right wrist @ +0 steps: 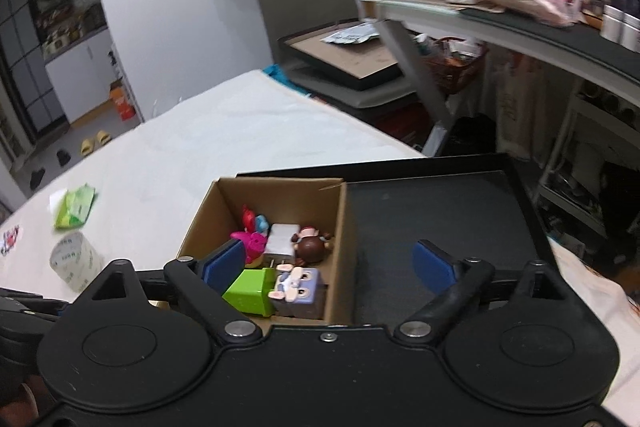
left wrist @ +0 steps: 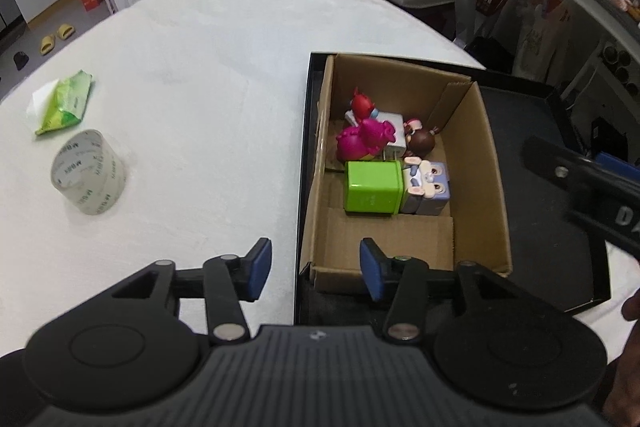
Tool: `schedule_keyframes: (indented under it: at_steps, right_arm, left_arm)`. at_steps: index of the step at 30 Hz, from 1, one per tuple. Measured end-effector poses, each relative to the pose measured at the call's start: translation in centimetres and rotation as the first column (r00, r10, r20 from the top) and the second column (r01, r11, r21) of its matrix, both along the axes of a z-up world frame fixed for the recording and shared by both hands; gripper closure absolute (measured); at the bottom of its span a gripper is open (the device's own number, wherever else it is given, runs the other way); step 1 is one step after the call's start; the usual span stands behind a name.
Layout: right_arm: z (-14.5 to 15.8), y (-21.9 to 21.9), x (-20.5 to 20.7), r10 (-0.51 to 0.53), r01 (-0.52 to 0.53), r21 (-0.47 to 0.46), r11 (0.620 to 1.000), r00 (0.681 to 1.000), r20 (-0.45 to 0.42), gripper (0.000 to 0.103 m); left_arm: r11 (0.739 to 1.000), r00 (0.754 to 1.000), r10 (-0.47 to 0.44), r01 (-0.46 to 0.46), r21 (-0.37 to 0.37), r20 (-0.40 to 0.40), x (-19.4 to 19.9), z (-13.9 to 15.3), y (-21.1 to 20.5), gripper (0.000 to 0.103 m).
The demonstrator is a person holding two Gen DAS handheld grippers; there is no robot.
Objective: Organize rigid objects
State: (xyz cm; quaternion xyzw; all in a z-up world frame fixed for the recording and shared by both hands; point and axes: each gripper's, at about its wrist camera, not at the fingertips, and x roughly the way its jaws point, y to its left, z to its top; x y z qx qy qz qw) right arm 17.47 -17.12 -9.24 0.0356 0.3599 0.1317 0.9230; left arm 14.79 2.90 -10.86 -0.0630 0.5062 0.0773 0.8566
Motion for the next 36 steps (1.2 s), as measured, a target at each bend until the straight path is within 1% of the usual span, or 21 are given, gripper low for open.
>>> schedule_keyframes:
  at_steps: [2,4,6,9,12,14,16,19,22,25,28,30,36]
  right_arm:
    - [0.6,-1.0,-0.6,-0.009,0.009,0.020,1.000,1.000,0.002,0.005]
    - [1.2,-2.0,-1.4,-0.017,0.017,0.031,0.999,1.000,0.003,0.002]
    - [1.7,-2.9,-2.1,-0.031,0.031,0.032,0.999,1.000,0.000,0.001]
    - [2.7,-3.9,-3.1,-0.048,0.048,0.038,0.998,0.999,-0.005,0.000]
    - [3.9,-4.7,-4.2,-0.058,0.058,0.042,0.997,0.998,0.006,0.000]
    - [4.5,-5.0,-4.9,-0.066,0.066,0.033,0.997,0.998,0.004,0.000]
    - [5.1,-5.1,-5.4,-0.070,0.070,0.028,0.997,0.998,0.001,0.000]
    - [5.9,-5.3,-6.3,-0.081,0.081,0.036,0.996,0.997,0.000,0.000]
    - [6.6,-5.2,-7.3,-0.103,0.103,0.022,0.994,0.995,-0.009,0.000]
    - [7.2,-5.4,-8.2,-0.121,0.122,0.012,0.993,0.993,-0.011,0.000]
    - [7.7,-6.0,-9.0,-0.135,0.136,0.047,0.990,0.991,-0.023,0.000]
    - [8.2,-6.2,-9.7,-0.151,0.151,0.045,0.988,0.988,-0.017,0.000]
    - [9.5,-6.6,-11.6,-0.164,0.164,0.019,0.986,0.986,0.004,0.000]
  left_arm:
    - [1.000,1.000,-0.009,0.009,-0.004,0.023,-0.6,0.9,-0.2,0.054]
    - [1.000,0.999,-0.013,0.013,0.010,0.037,-1.0,1.8,-0.4,0.053]
    - [1.000,0.999,-0.011,0.010,0.017,0.048,-1.5,2.4,-0.5,0.052]
    - [1.000,0.998,-0.015,0.015,0.005,0.066,-2.3,3.5,-0.6,0.050]
    - [1.000,0.996,-0.023,0.023,0.005,0.085,-3.2,4.5,-0.8,0.048]
    - [1.000,0.995,-0.027,0.027,0.001,0.093,-3.8,5.0,-0.9,0.045]
    - [1.000,0.994,-0.030,0.030,-0.001,0.101,-4.4,5.7,-1.1,0.037]
    - [0.999,0.992,-0.050,0.049,0.008,0.116,-5.3,6.6,-1.4,0.028]
    - [0.998,0.991,-0.055,0.055,0.010,0.123,-6.2,7.4,-1.6,0.022]
    - [0.998,0.989,-0.065,0.065,0.008,0.132,-7.0,8.1,-1.7,0.019]
    - [0.998,0.986,-0.069,0.069,0.006,0.150,-8.1,8.9,-1.8,0.014]
    - [0.998,0.985,-0.069,0.070,0.004,0.160,-8.7,9.3,-1.8,0.012]
    - [0.996,0.978,-0.085,0.082,0.021,0.189,-10.5,11.0,-2.2,0.010]
